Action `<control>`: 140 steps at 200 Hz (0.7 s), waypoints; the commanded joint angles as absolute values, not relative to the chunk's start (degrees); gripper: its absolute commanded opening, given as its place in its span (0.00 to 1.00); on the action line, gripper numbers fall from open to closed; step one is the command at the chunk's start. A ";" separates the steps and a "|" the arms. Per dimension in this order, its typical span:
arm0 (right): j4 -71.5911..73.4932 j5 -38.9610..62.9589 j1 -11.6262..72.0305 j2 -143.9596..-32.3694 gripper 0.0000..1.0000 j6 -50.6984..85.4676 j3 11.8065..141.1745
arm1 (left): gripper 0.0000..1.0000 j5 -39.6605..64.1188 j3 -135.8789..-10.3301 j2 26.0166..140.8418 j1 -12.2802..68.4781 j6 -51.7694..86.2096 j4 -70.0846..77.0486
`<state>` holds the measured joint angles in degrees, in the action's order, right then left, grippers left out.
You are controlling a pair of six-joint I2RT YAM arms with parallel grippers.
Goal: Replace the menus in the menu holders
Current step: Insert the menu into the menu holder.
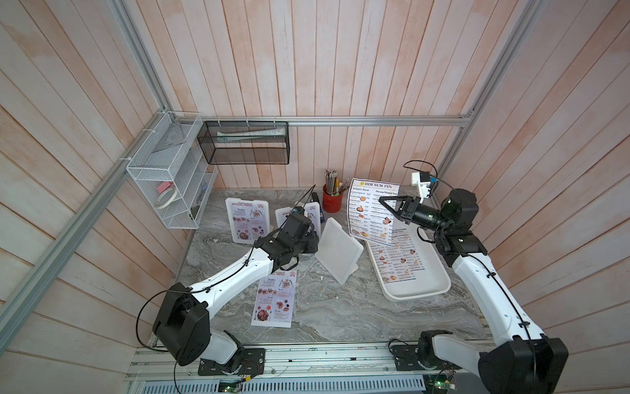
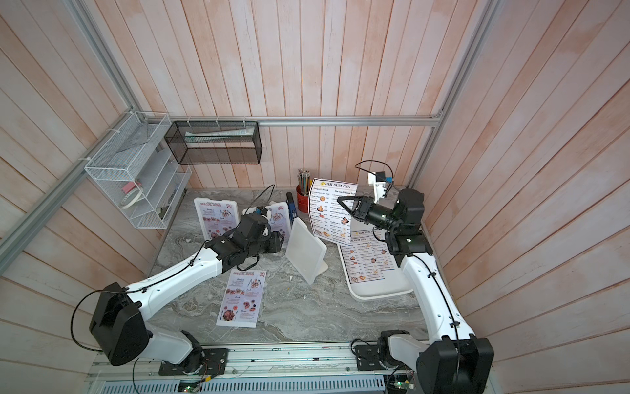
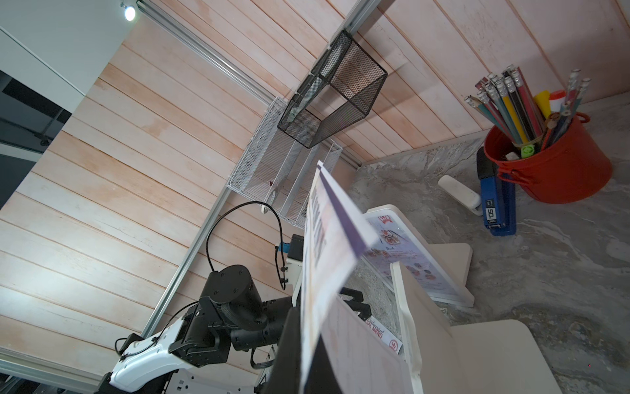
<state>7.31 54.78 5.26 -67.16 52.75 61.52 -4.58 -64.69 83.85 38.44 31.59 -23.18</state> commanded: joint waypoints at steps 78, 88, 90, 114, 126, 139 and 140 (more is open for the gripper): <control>8.60 56.65 6.23 -67.76 0.00 52.74 60.39 | 0.53 -5.36 -65.41 83.84 38.80 32.04 -23.05; 8.61 56.45 6.24 -67.71 0.00 52.76 60.38 | 0.53 -5.36 -65.40 83.77 38.83 32.04 -22.95; 8.54 56.45 6.24 -67.78 0.00 52.74 60.38 | 0.53 -5.36 -65.41 83.81 38.80 32.05 -23.01; 8.32 55.35 6.31 -67.53 0.00 52.63 60.42 | 0.53 -5.39 -65.37 83.80 38.79 31.99 -23.04; 8.51 54.70 6.09 -67.36 0.00 52.85 60.67 | 0.53 -5.44 -65.35 83.62 38.84 31.90 -23.13; 8.98 54.69 5.82 -67.15 0.00 53.64 60.95 | 0.53 -5.54 -65.24 83.45 38.85 31.91 -23.20; 9.06 54.72 5.77 -67.15 0.00 53.72 60.97 | 0.53 -5.54 -65.27 83.43 38.85 31.91 -23.20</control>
